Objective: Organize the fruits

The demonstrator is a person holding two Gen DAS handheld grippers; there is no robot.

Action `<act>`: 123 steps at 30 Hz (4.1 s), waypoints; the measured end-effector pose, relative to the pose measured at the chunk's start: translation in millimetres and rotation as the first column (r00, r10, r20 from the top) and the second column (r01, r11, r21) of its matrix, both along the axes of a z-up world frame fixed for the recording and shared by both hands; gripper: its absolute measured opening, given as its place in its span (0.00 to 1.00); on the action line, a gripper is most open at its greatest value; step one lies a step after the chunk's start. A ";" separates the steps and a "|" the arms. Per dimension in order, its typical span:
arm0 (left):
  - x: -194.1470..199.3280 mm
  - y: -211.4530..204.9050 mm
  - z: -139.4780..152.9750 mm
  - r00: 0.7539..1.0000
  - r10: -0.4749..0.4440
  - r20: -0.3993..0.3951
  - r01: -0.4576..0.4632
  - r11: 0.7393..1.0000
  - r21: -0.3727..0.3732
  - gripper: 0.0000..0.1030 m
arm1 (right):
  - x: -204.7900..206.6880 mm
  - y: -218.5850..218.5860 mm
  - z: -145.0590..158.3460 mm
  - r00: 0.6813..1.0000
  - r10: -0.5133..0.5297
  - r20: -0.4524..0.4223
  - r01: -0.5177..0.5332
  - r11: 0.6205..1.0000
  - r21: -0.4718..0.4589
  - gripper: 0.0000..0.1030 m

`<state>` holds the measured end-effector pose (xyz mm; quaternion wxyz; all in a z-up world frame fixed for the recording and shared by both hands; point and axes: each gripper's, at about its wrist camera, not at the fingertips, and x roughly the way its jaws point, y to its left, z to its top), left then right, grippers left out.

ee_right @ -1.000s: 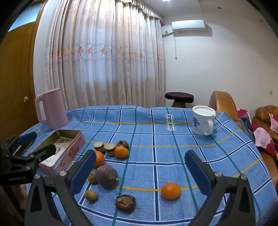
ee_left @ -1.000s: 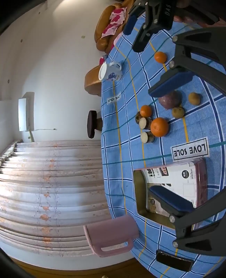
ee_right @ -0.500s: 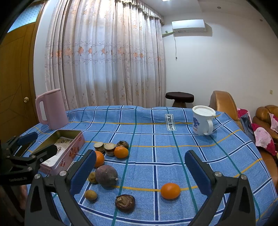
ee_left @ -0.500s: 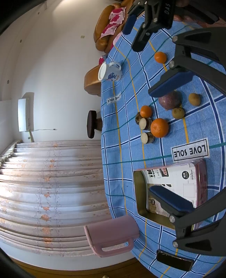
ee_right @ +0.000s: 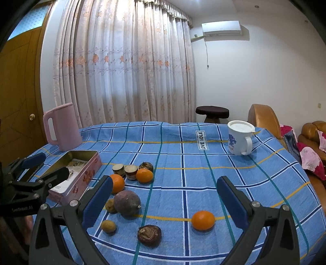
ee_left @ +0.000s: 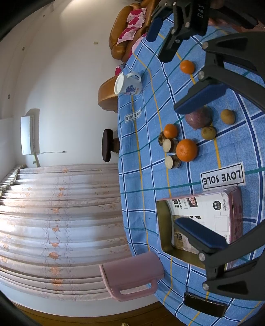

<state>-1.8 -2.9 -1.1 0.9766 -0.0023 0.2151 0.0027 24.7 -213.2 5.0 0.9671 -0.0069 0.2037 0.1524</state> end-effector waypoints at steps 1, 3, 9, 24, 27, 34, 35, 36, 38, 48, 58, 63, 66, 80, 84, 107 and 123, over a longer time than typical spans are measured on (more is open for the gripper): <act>0.1 0.1 0.0 1.000 0.000 0.000 0.000 1.000 0.000 1.00 | -0.4 0.2 -0.3 1.000 0.002 -0.001 -0.002 1.000 0.001 0.99; -0.2 0.0 0.1 1.000 0.000 -0.002 0.000 1.000 -0.001 1.00 | -0.7 0.7 -0.4 1.000 0.004 -0.002 -0.004 1.000 0.001 0.99; -0.4 0.0 0.1 1.000 -0.002 -0.002 0.002 1.000 0.000 1.00 | -0.6 0.6 -1.3 1.000 0.006 -0.005 -0.006 1.000 0.003 0.99; -0.5 0.6 -2.3 1.000 -0.013 -0.014 0.013 1.000 -0.008 1.00 | -1.4 -0.4 -5.0 1.000 0.007 -0.022 -0.007 1.000 0.006 0.99; 0.4 -0.3 -13.0 0.999 -0.015 -0.035 0.014 1.000 -0.005 1.00 | -0.1 -5.7 -11.4 0.999 -0.025 -0.034 0.025 1.000 -0.007 0.99; 2.7 -12.5 -37.1 0.995 -0.044 -0.089 0.045 0.999 0.010 1.00 | -0.3 -5.8 -40.7 0.995 -0.009 -0.102 0.003 0.998 -0.057 0.98; 2.7 -14.6 -40.2 0.995 -0.047 -0.090 0.048 0.999 0.014 1.00 | -0.9 -3.7 -44.4 0.994 0.000 -0.107 -0.007 0.998 -0.070 0.98; 2.7 -15.8 -43.3 0.994 -0.052 -0.097 0.053 0.999 0.012 0.99 | -1.3 -0.7 -48.9 0.993 0.011 -0.115 -0.021 0.996 -0.084 0.98; 4.6 -17.6 -48.0 0.991 -0.066 -0.115 0.065 0.998 -0.005 0.99 | -1.1 5.2 -58.0 0.990 0.034 -0.135 -0.048 0.993 -0.105 0.88; 3.8 -37.3 -56.1 0.984 -0.120 -0.132 0.124 0.992 0.017 0.92 | 15.2 22.0 -91.9 0.956 0.115 -0.270 -0.153 0.980 -0.125 0.58; 17.7 -49.4 -76.7 0.946 -0.213 -0.244 0.200 0.977 -0.078 0.64 | 15.6 8.2 -92.8 0.958 0.132 -0.254 -0.155 0.985 -0.073 0.41; 23.7 -61.6 -86.6 0.923 -0.244 -0.297 0.228 0.970 -0.086 0.53 | 15.1 2.5 -88.0 0.964 0.120 -0.238 -0.140 0.987 -0.073 0.41; 25.8 -61.5 -90.4 0.915 -0.248 -0.317 0.226 0.969 -0.103 0.28 | 14.5 1.6 -88.2 0.964 0.123 -0.236 -0.143 0.987 -0.067 0.41; 15.4 -36.8 -64.6 0.956 -0.200 -0.215 0.187 0.979 -0.079 0.27 | 11.3 24.8 -61.9 0.967 0.191 -0.169 -0.204 0.977 -0.068 0.41; 18.1 -19.3 -58.4 0.971 -0.146 -0.191 0.135 0.988 -0.070 0.27 | 16.2 40.7 -55.5 0.961 0.228 -0.157 -0.241 0.968 -0.074 0.41; 32.1 77.7 -36.5 0.986 0.107 -0.128 -0.113 0.993 -0.040 0.27 | 44.9 139.6 -9.6 0.901 0.425 -0.091 -0.434 0.891 -0.135 0.41; 53.7 131.0 -42.5 0.967 0.195 -0.162 -0.202 0.979 -0.027 0.27 | 64.3 208.0 -20.0 0.851 0.510 -0.130 -0.525 0.839 -0.143 0.41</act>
